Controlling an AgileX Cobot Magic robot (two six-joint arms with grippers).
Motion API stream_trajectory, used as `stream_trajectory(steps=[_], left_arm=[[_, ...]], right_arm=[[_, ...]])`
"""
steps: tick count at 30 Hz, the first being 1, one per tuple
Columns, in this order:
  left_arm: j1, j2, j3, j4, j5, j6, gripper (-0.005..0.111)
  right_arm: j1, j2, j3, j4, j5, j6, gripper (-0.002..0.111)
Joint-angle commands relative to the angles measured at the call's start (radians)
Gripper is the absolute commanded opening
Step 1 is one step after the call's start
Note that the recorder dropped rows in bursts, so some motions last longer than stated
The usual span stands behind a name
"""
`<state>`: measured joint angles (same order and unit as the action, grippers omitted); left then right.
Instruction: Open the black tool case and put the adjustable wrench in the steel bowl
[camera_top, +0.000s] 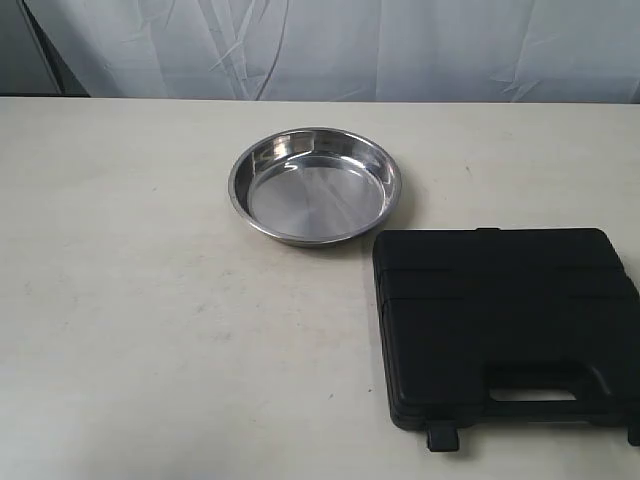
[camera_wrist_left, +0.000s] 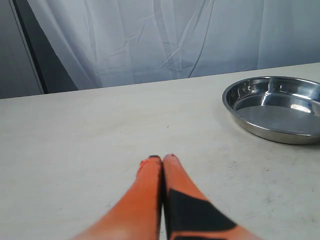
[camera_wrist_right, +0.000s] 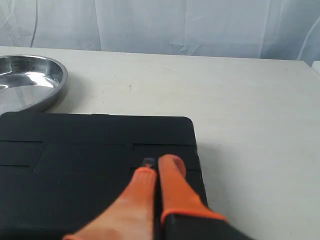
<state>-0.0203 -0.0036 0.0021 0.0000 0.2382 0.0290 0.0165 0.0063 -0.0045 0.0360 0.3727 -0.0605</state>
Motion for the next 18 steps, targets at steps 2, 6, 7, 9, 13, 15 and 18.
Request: stream_trajectory(steps=[2, 6, 7, 9, 13, 15, 18], left_arm=[[-0.001, 0.004, -0.002, -0.005, -0.006, 0.001, 0.0], [-0.001, 0.004, -0.002, -0.005, -0.006, 0.001, 0.0], [-0.001, 0.004, -0.002, -0.005, -0.006, 0.001, 0.0], [-0.001, 0.004, -0.002, -0.005, -0.006, 0.001, 0.0], [-0.001, 0.004, -0.002, -0.005, -0.006, 0.001, 0.0], [-0.001, 0.004, -0.002, -0.005, -0.006, 0.001, 0.0], [-0.001, 0.004, -0.002, -0.005, -0.006, 0.001, 0.0]], right_arm=[[0.004, -0.006, 0.004, 0.0, -0.013, 0.0, 0.0], [0.004, -0.006, 0.004, -0.03, -0.016, -0.004, 0.0], [0.004, -0.006, 0.004, -0.08, -0.043, -0.015, 0.0], [0.004, -0.006, 0.004, -0.182, -0.171, -0.016, 0.0], [0.004, -0.006, 0.004, -0.244, -0.737, -0.015, 0.0], [0.004, -0.006, 0.004, -0.244, -0.974, -0.002, 0.0], [0.004, -0.006, 0.004, -0.242, -1.184, 0.403, 0.0]])
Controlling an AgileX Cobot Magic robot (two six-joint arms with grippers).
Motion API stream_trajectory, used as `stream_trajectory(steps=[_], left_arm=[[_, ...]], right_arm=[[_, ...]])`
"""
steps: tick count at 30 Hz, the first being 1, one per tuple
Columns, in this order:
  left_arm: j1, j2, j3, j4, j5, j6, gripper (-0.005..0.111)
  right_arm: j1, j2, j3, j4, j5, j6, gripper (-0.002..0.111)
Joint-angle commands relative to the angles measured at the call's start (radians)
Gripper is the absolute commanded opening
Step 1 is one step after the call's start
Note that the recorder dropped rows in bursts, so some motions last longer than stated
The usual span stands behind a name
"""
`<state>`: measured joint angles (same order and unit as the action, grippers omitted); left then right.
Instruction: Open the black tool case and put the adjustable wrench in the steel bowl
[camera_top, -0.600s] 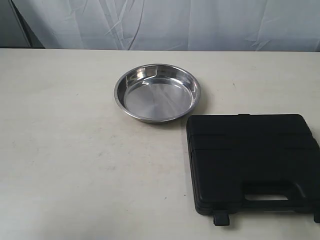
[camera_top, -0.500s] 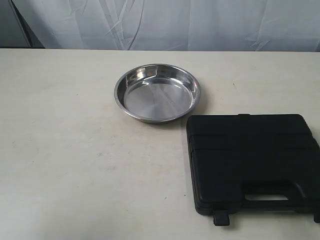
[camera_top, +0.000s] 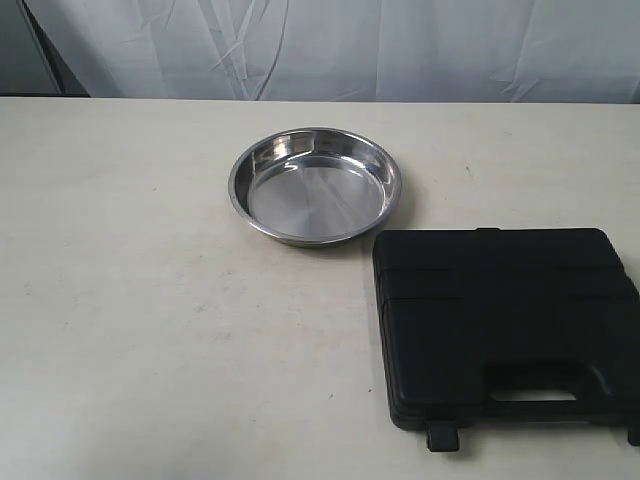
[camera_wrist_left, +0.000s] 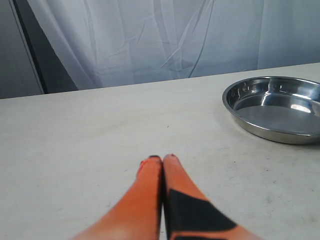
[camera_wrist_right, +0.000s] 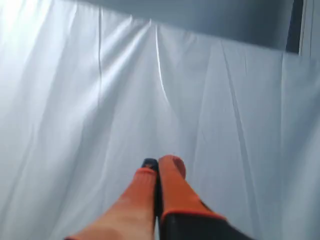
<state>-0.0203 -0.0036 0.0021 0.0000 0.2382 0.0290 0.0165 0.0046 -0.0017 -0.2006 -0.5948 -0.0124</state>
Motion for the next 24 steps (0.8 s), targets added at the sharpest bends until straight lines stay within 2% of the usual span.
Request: stream_trajectory(steps=[1, 3, 6, 11, 13, 14, 17, 20, 22, 24], left_arm=[[-0.001, 0.004, -0.002, -0.005, -0.006, 0.001, 0.0], [-0.001, 0.004, -0.002, -0.005, -0.006, 0.001, 0.0], [-0.001, 0.004, -0.002, -0.005, -0.006, 0.001, 0.0], [-0.001, 0.004, -0.002, -0.005, -0.006, 0.001, 0.0], [-0.001, 0.004, -0.002, -0.005, -0.006, 0.001, 0.0], [-0.001, 0.004, -0.002, -0.005, -0.006, 0.001, 0.0], [-0.001, 0.004, -0.002, -0.005, -0.006, 0.001, 0.0], [-0.001, 0.004, -0.002, -0.005, -0.006, 0.001, 0.0], [-0.001, 0.004, -0.002, -0.005, -0.006, 0.001, 0.0], [-0.001, 0.004, -0.002, -0.005, -0.006, 0.001, 0.0]], right_arm=[[0.004, -0.005, 0.002, 0.015, -0.222, 0.403, 0.0], [0.004, -0.005, 0.002, 0.041, -0.189, 0.451, 0.0], [0.004, -0.005, 0.002, 0.11, -0.013, 0.451, 0.0], [0.004, -0.005, 0.002, 0.454, 0.288, 0.443, 0.0], [0.004, -0.005, -0.001, 0.483, 0.396, 0.416, -0.001], [0.004, 0.02, -0.056, 0.449, 0.525, 0.385, -0.001], [0.004, 0.124, -0.196, 0.365, 0.724, 0.323, -0.001], [0.004, 0.414, -0.521, 0.201, 1.054, 0.235, -0.001], [0.004, 0.614, -0.714, 0.184, 1.282, 0.154, -0.001], [0.004, 0.8, -0.869, 0.207, 1.427, 0.026, -0.001]])
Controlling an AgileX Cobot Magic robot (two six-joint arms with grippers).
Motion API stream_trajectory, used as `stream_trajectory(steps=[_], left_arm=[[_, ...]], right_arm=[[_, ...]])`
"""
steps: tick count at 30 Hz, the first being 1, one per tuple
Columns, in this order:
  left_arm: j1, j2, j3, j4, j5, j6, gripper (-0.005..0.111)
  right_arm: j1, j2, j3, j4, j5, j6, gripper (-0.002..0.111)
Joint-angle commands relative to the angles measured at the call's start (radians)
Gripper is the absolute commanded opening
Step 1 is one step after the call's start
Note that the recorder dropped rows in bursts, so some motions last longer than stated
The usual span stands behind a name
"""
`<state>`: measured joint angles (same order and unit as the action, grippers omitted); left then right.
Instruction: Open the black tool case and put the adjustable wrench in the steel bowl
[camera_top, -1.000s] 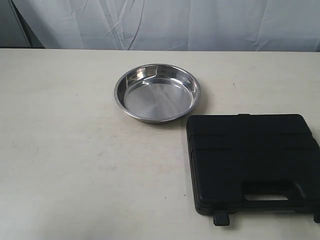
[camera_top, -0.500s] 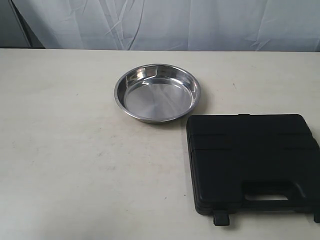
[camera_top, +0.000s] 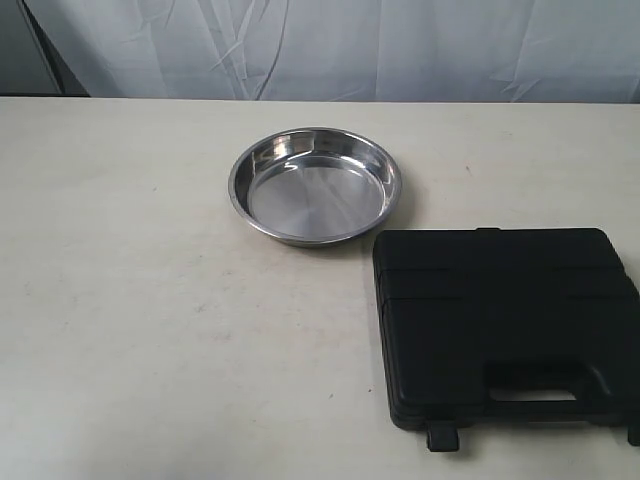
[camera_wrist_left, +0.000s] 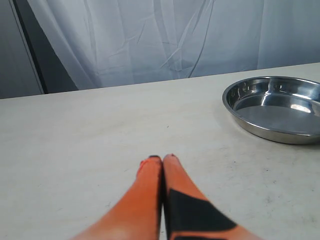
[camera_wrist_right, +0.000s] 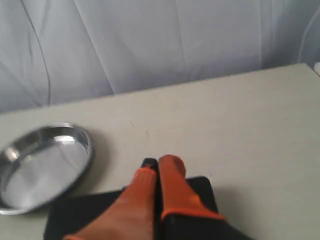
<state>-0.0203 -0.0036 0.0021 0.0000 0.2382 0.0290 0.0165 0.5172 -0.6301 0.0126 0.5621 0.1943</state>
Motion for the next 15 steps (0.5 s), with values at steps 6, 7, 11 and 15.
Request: stream_trajectory(steps=[6, 7, 11, 15], left_arm=[[-0.001, 0.004, -0.002, -0.005, -0.006, 0.001, 0.0], [-0.001, 0.004, -0.002, -0.005, -0.006, 0.001, 0.0], [-0.001, 0.004, -0.002, -0.005, -0.006, 0.001, 0.0], [-0.001, 0.004, -0.002, -0.005, -0.006, 0.001, 0.0]], right_arm=[[0.053, 0.756, -0.473, 0.336, 0.492, -0.738, -0.001], [0.085, 0.831, -0.473, 0.358, 0.528, -0.87, -0.001], [0.184, 0.989, -0.473, 0.346, 0.659, -1.104, -0.001], [0.275, 1.022, -0.464, 0.323, 0.659, -1.138, -0.001]])
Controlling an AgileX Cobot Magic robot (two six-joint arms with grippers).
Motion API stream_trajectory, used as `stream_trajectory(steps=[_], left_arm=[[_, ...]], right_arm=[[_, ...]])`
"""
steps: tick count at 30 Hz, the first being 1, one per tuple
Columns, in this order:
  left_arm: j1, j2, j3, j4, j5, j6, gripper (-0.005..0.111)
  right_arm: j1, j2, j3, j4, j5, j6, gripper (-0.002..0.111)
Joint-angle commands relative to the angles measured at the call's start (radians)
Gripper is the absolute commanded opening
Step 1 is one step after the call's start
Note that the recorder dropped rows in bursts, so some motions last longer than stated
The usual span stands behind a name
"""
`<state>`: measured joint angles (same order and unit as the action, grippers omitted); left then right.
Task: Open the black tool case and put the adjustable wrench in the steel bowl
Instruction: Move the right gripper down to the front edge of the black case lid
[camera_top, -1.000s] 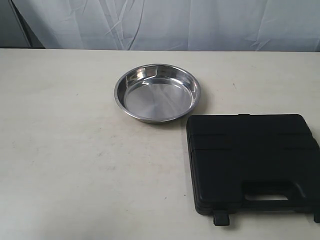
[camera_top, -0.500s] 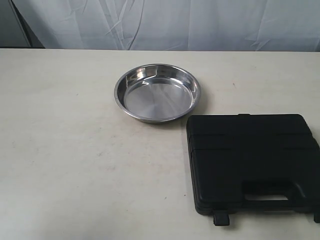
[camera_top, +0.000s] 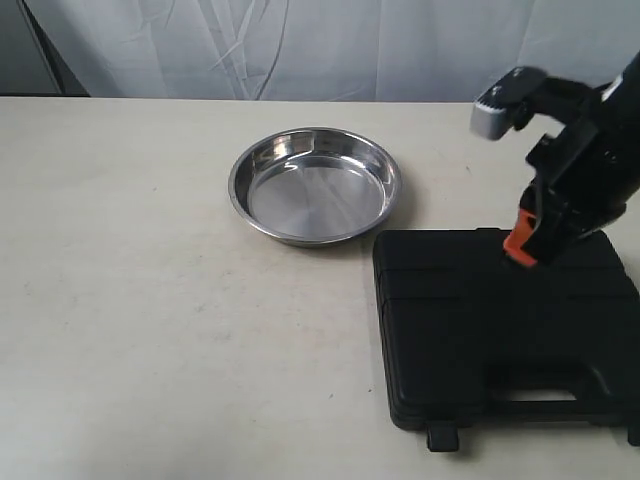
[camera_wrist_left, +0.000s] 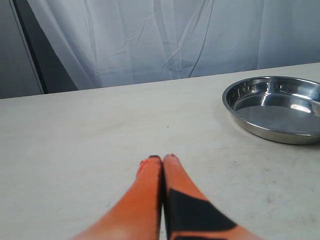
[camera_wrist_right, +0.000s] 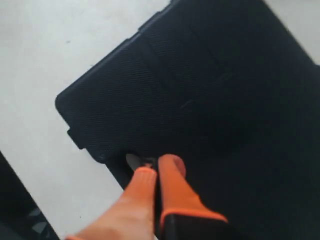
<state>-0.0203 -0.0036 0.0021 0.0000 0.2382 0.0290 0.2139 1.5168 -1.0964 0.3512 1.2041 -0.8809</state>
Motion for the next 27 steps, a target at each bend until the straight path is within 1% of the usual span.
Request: stream_trajectory(steps=[1, 5, 11, 14, 17, 19, 20, 22, 25, 26, 27], left_arm=[[-0.001, 0.004, -0.002, -0.005, -0.006, 0.001, 0.0], [-0.001, 0.004, -0.002, -0.005, -0.006, 0.001, 0.0], [-0.001, 0.004, -0.002, -0.005, -0.006, 0.001, 0.0], [-0.001, 0.004, -0.002, -0.005, -0.006, 0.001, 0.0], [-0.001, 0.004, -0.002, -0.005, -0.006, 0.001, 0.0], [-0.001, 0.004, -0.002, -0.005, -0.006, 0.001, 0.0], [-0.001, 0.004, -0.002, -0.005, -0.006, 0.001, 0.0], [-0.001, 0.004, -0.002, -0.005, -0.006, 0.001, 0.0], [-0.001, 0.004, -0.002, -0.005, -0.006, 0.001, 0.0], [-0.001, 0.004, -0.002, -0.005, -0.006, 0.001, 0.0], [-0.001, 0.004, -0.002, -0.005, -0.006, 0.001, 0.0]], right_arm=[[0.104, 0.023, 0.009, -0.043, 0.017, -0.072, -0.001], [0.201, 0.023, 0.057, -0.189, 0.017, -0.062, -0.001], [0.296, 0.001, 0.159, -0.257, 0.017, -0.049, -0.001], [0.316, -0.023, 0.198, -0.262, 0.017, 0.005, -0.001], [0.315, -0.041, 0.206, -0.26, 0.017, 0.068, -0.001], [0.315, -0.043, 0.206, -0.26, 0.017, 0.072, 0.0], [0.315, -0.043, 0.206, -0.258, 0.017, 0.072, 0.004], [0.315, -0.043, 0.207, -0.256, 0.017, 0.07, 0.015], [0.315, -0.043, 0.209, -0.255, 0.017, 0.063, 0.041], [0.315, -0.043, 0.217, -0.26, 0.017, 0.038, 0.046], [0.315, -0.043, 0.23, -0.261, 0.017, -0.003, 0.046]])
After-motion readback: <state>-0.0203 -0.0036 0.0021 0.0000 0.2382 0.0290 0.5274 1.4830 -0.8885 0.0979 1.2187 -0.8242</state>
